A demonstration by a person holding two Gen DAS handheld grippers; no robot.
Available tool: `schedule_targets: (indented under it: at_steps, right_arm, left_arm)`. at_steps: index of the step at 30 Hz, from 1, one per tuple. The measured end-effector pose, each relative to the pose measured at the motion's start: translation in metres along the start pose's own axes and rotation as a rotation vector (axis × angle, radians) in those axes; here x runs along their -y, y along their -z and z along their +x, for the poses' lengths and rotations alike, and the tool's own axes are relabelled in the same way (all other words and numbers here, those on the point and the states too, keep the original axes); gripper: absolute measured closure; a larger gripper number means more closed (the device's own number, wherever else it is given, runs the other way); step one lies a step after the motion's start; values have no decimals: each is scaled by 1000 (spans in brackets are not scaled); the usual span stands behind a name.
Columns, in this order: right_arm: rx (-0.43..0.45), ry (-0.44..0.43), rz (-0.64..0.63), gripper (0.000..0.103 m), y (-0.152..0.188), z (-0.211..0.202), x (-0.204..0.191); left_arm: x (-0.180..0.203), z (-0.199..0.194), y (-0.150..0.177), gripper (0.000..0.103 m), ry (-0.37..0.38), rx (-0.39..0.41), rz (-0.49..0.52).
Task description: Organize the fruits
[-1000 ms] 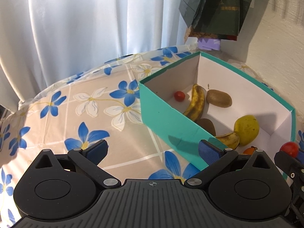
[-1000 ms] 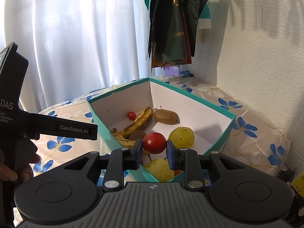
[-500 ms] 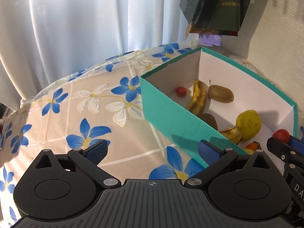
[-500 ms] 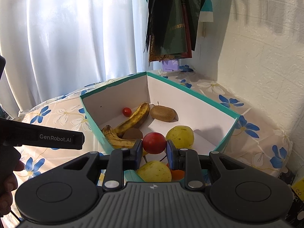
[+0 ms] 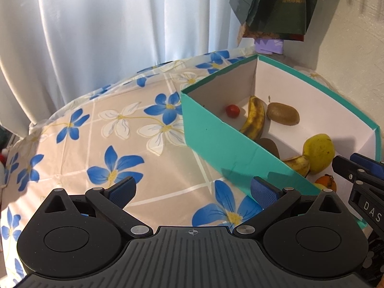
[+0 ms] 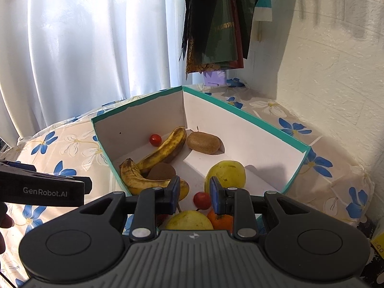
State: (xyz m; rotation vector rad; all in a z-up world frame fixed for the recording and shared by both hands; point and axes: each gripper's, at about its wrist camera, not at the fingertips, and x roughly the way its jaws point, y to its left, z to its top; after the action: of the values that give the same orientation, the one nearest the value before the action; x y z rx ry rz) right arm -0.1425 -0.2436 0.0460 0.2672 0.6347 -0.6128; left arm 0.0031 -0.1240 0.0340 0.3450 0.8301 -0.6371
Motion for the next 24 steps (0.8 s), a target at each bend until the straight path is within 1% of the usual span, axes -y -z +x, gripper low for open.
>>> schedule_targets:
  at_steps: [6,14,16,18,22,24]
  right_arm:
    - [-7,2,11,77,-1,7,7]
    - [-15,0,13,76,2,10,10]
    - [-18,2,15,72,3,11,11]
    - [-21,2,19,65,3,11,12]
    - [-24,1,18,60,4,12,13]
    - [-23,5,18,41,4,12,12]
  left_arm:
    - [-1,1,2,0,-12,-11,-2]
    - [7,2,3,0,-31,-20,28]
    - [9,3,3,0,-36,-22,36]
    - [12,3,4,0,-38,-24,44]
    - [18,4,4,0,-43,-25,63]
    - [20,4,5,0,-47,-27,73]
